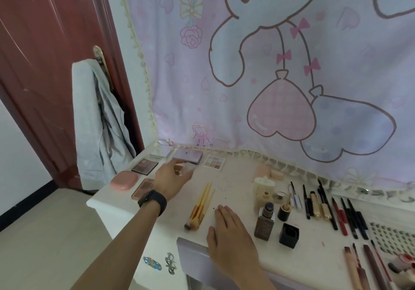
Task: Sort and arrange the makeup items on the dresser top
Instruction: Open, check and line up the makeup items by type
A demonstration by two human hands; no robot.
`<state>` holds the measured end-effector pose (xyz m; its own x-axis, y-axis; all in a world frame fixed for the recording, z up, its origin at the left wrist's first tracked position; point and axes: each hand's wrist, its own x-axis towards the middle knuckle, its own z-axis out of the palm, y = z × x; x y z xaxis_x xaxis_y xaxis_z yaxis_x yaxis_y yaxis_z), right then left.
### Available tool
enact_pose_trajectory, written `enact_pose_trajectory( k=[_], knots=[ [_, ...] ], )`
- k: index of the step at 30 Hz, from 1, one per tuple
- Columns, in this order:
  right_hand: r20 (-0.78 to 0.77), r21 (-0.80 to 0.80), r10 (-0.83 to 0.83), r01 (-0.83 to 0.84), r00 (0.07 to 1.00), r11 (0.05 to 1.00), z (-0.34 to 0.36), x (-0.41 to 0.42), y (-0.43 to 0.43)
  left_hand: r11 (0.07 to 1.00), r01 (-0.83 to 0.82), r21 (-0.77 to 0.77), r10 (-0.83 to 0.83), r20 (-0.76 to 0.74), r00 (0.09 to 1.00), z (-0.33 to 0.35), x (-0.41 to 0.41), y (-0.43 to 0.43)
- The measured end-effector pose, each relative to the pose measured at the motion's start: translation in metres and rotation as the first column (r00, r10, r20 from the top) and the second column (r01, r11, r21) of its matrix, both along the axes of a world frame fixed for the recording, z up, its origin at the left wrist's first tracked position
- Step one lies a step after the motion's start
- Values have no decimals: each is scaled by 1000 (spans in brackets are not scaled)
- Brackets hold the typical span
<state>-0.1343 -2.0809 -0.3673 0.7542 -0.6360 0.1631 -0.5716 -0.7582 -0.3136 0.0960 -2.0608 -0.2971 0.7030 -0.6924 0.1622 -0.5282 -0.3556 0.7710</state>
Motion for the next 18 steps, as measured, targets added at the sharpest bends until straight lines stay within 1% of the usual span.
enact_pose_trajectory(
  k=[2, 4, 6, 8, 10, 12, 13, 14, 16, 18],
  knots=[
    [24, -26, -18, 19, 1000, 999, -4, 1, -2, 990, 15, -139, -32, -122, 992, 3, -15, 17],
    [53, -35, -18, 19, 998, 999, -5, 1, -3, 972, 20, -234, -66, -189, 980, 2, -33, 35],
    [120, 3, -8, 7, 993, 1000, -4, -2, -1, 954, 38, -298, -99, -192, 976, 0, -51, 52],
    [247, 103, -25, -1, 969, 995, 5, -7, 4, 945, 86, -316, -137, -142, 980, -4, -68, 68],
    [419, 260, -86, -29, 904, 965, 17, -17, 13, 944, 151, -293, -178, -67, 982, -7, -83, 83],
    [575, 469, -219, -98, 788, 878, 30, -31, 25, 945, 242, -220, -249, -3, 969, -9, -94, 95],
    [610, 552, -281, -143, 741, 821, 36, -38, 31, 944, 286, -167, -287, 22, 958, -9, -100, 99],
    [615, 621, -332, -180, 715, 763, 41, -46, 35, 939, 326, -112, -322, 49, 945, -8, -106, 101],
    [582, 719, -407, -212, 704, 662, 45, -60, 38, 921, 388, -35, -381, 119, 917, -5, -118, 103],
    [545, 767, -464, -192, 699, 612, 44, -75, 38, 900, 436, 9, -432, 160, 888, -2, -133, 101]
  ],
)
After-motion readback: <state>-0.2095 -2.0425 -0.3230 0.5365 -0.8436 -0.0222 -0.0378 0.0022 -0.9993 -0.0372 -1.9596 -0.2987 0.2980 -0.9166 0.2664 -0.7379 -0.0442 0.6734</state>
